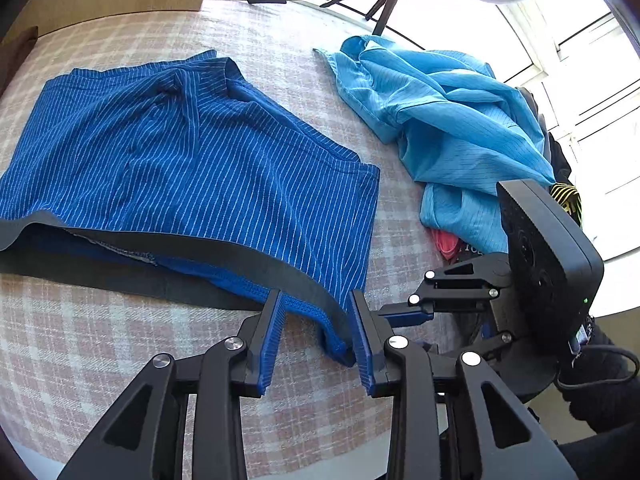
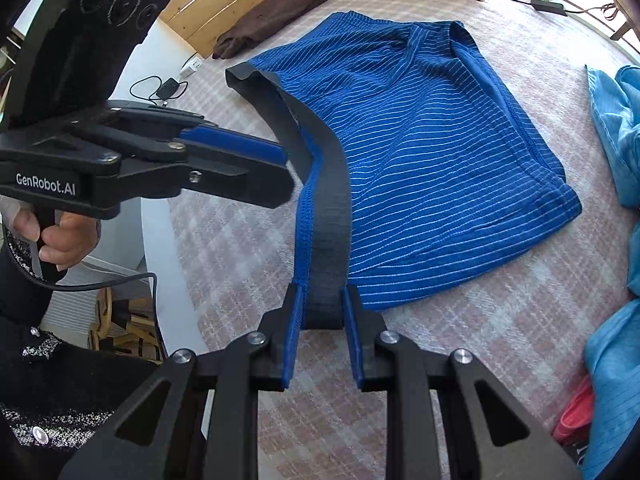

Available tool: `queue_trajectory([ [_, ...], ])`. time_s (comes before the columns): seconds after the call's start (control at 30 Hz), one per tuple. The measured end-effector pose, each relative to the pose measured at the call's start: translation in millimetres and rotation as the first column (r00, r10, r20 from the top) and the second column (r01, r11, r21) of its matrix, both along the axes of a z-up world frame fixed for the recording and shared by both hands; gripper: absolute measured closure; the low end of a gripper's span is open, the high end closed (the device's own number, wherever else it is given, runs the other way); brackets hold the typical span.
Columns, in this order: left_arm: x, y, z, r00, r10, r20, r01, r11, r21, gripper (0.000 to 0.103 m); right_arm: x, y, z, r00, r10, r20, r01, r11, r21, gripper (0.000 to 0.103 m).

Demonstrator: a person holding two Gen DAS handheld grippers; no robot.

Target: Fold clothes

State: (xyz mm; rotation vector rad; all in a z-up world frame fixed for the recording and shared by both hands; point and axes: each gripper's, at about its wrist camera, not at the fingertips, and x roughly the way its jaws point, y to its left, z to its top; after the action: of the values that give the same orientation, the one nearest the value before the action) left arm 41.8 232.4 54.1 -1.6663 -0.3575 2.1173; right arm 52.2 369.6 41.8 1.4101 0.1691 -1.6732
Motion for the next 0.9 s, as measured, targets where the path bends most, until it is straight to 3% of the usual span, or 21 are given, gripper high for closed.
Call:
queue_trajectory([
  [0.13, -11, 18, -16, 0.999, -0.040, 0.024, 0.042, 0.996, -0.079, 0.073, 10, 4, 2, 1.000, -0.018, 0.003, 0.018, 0.999, -0.034, 0.081],
  [0.23, -14, 17, -25, 0.998, -0.063, 0.022, 0.065, 0.990, -0.127, 0.086, 13, 9, 7, 0.999, -0.023, -0.031, 0.022, 0.999, -0.033, 0.081],
  [0.5, -11, -12, -10, 0.999, -0.038, 0.005, 0.038, 0.999, -0.002, 0.091, 17, -1, 8, 0.995, 0.015, -0.103, -0.017, 1.000, -0.016, 0.079],
  [0.77, -6, -17, 5, 0.996, -0.075, -0.041, 0.076, 0.997, 0.019, 0.092, 21, -13, 16, 0.980, 0.061, -0.189, -0.052, 0.997, 0.048, 0.079],
  [0.83, -3, -18, 9, 0.994, -0.092, -0.053, 0.094, 0.995, 0.028, 0.092, 16, -10, 23, 0.976, 0.050, -0.213, -0.041, 0.998, 0.046, 0.073],
  [0.9, -1, -21, 13, 0.993, -0.097, -0.065, 0.099, 0.995, 0.030, 0.092, 11, -13, 22, 0.974, 0.064, -0.217, -0.054, 0.997, 0.051, 0.073],
])
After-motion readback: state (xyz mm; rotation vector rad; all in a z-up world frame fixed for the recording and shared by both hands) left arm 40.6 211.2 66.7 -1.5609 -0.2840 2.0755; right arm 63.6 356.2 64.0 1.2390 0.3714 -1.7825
